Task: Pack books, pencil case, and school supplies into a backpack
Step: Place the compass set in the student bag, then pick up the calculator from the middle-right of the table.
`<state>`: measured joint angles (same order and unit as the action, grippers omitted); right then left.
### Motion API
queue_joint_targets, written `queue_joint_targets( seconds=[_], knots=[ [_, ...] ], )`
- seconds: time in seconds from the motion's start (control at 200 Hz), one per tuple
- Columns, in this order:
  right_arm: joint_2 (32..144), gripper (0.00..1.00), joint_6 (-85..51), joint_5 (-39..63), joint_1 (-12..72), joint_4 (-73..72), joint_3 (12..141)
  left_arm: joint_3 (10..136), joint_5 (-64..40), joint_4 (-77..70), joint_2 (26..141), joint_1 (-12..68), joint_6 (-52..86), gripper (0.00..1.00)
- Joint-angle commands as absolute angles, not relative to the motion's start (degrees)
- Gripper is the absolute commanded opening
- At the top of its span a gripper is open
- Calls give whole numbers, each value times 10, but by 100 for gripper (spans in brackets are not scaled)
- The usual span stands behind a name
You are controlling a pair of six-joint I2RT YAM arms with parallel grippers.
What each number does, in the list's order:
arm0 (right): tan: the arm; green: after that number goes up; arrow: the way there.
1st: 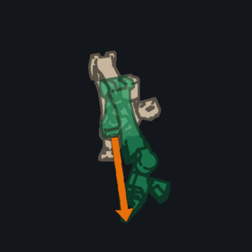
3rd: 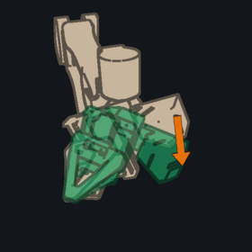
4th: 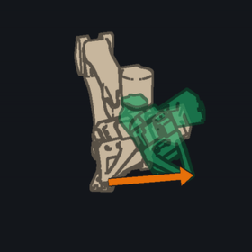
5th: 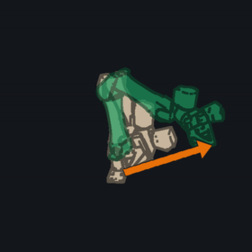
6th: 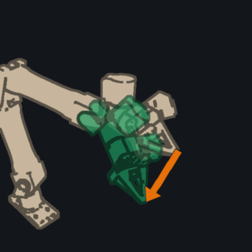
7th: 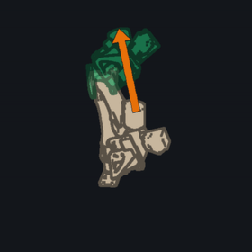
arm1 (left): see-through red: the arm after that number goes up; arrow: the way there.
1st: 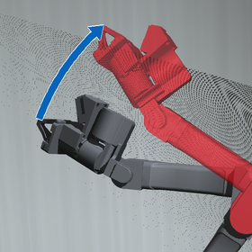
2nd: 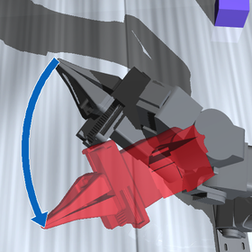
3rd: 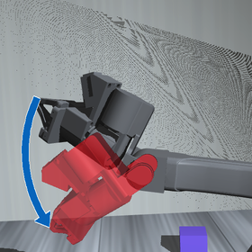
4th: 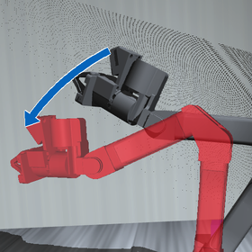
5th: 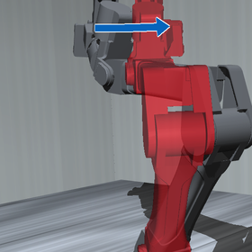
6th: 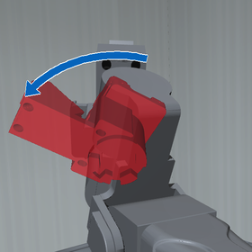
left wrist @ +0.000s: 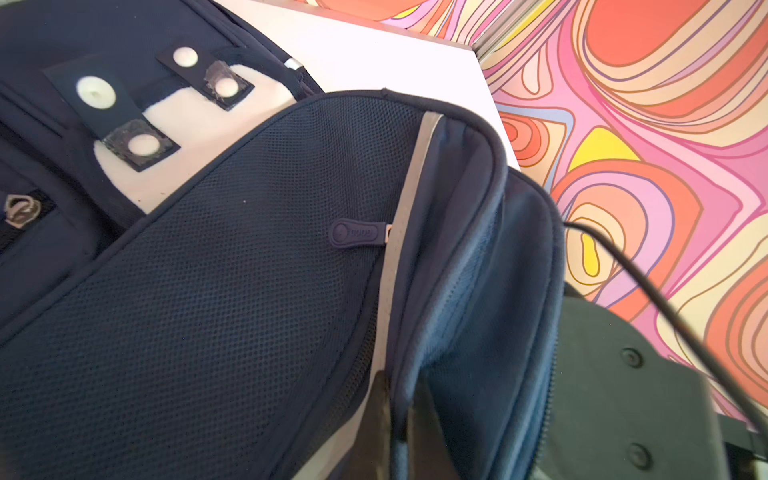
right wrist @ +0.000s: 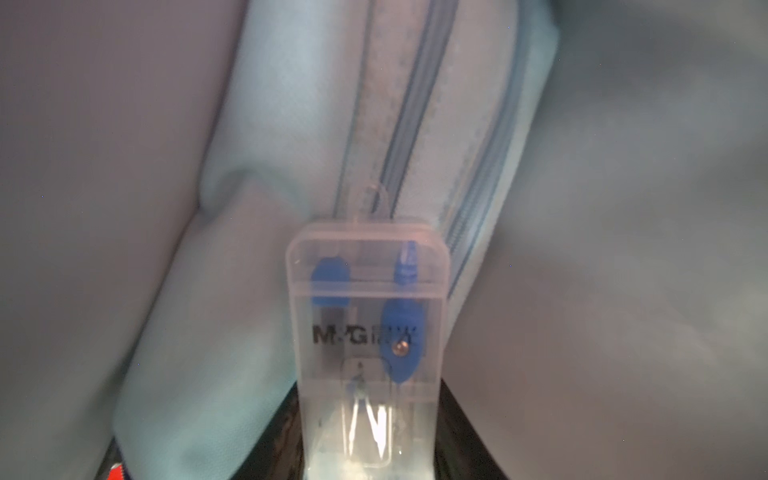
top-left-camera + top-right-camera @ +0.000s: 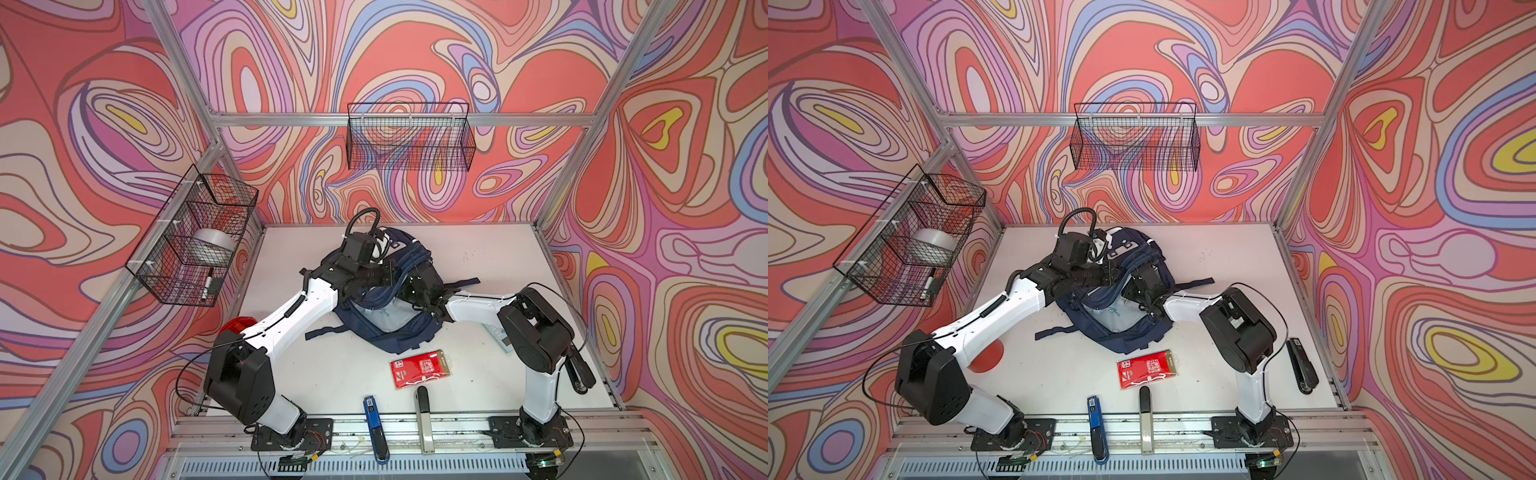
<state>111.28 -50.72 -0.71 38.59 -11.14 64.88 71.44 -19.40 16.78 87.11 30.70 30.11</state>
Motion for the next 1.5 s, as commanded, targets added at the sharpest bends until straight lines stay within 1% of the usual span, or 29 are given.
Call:
queue_joint_targets(
  seconds=[0.0,0.055,0.145,0.25,0.411,0.446,0.566,0.646,0.701,0.826,0.886,0.967,1.037,1.097,1.162,1.227,1.287,1.357,1.452,1.497],
  knots=[
    [1099,48,-502,-15,384,-93,640,693,-217,134,842,316,325,0],
    [1088,54,-488,-19,384,-55,641,681,-216,130,843,316,331,0],
    [1068,60,-474,-25,384,-12,635,666,-224,116,845,315,341,0],
    [1044,70,-461,-24,384,33,632,662,-228,111,846,316,346,0],
    [1019,74,-434,-31,383,83,637,661,-228,110,847,316,345,0],
    [999,74,-424,-29,383,90,640,661,-228,111,847,315,344,0],
    [996,78,-414,-16,381,121,658,658,-226,113,847,316,342,0],
    [982,80,-402,-10,381,119,651,656,-224,114,846,316,341,0],
    [971,84,-386,-7,381,114,642,655,-223,115,844,316,337,0],
    [935,84,-357,-19,377,138,622,657,-219,124,850,316,328,0],
    [907,84,-351,-19,364,174,614,661,-216,134,852,316,323,0],
    [860,84,-339,-15,331,235,606,661,-215,134,851,316,321,0],
    [807,86,-307,-15,290,290,598,661,-213,130,847,316,320,0],
    [768,98,-272,-46,250,354,598,661,-213,125,844,316,321,0],
    [747,98,-245,-59,187,405,594,662,-221,119,845,316,322,0],
    [764,99,-233,-28,91,446,597,664,-230,112,849,316,327,0],
    [789,98,-228,0,27,461,599,663,-235,105,852,316,328,0],
    [809,98,-233,-1,-3,428,584,662,-237,100,853,317,327,0],
    [851,98,-241,70,-43,386,579,662,-239,99,853,316,324,0],
    [870,98,-237,74,-52,369,578,661,-243,99,853,316,324,0]
  ],
)
